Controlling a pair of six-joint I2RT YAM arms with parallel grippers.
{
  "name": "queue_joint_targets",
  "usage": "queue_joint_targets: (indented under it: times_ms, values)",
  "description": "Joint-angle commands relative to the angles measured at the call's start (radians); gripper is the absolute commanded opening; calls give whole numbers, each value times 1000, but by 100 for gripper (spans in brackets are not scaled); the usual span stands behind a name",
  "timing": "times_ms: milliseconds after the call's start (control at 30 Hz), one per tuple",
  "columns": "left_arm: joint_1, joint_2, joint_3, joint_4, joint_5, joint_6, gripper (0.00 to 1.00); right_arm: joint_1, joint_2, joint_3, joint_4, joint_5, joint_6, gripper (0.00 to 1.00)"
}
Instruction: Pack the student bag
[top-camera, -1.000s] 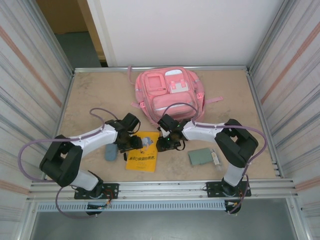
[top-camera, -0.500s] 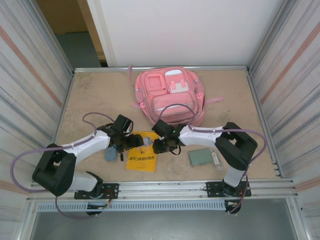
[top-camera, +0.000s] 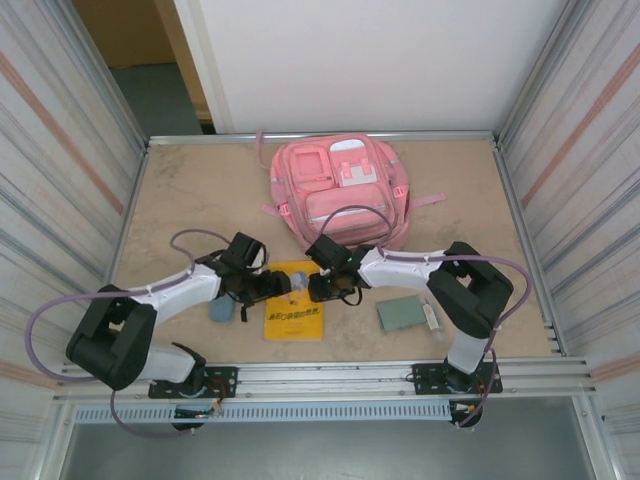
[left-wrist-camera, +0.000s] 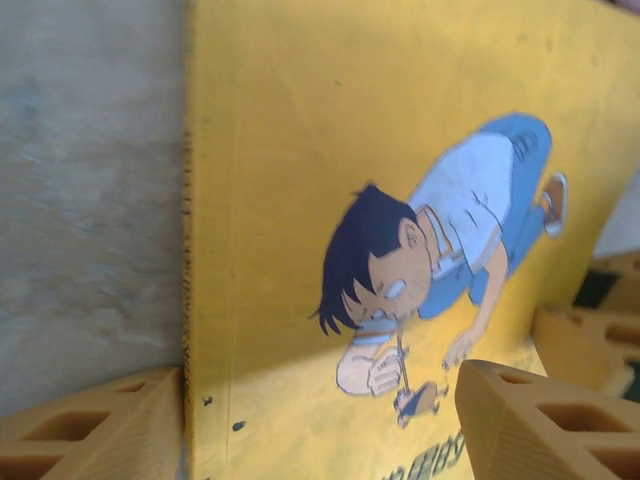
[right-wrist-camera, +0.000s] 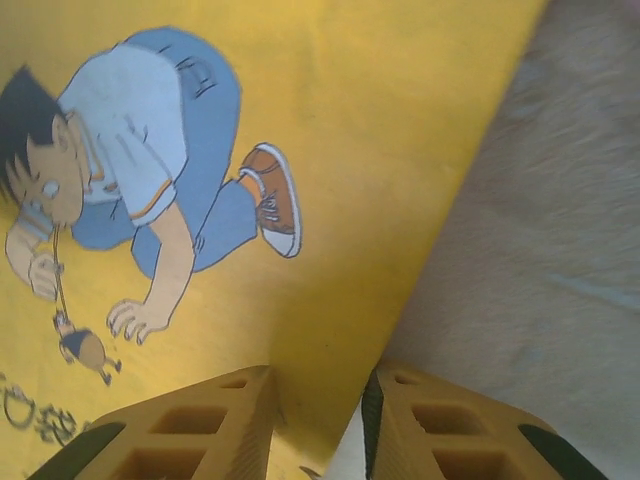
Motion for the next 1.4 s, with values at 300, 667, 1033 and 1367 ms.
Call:
queue_joint_targets:
  times_ms: [300,667,1033,1367]
  values:
    - [-32,-27,-61,291,334,-92,54,-25,-7,-119,203,-181,-13,28]
    - [-20,-147,3,40,121,-150,2,-48,-167,-198,238,-132,-66,42]
    - [18,-291,219,-110,10,-264,0,99,-677,-371,343,30,-571,99]
    - [53,-406,150,266,-53,-377,0,-218,-657,-249,201,-271,276,99]
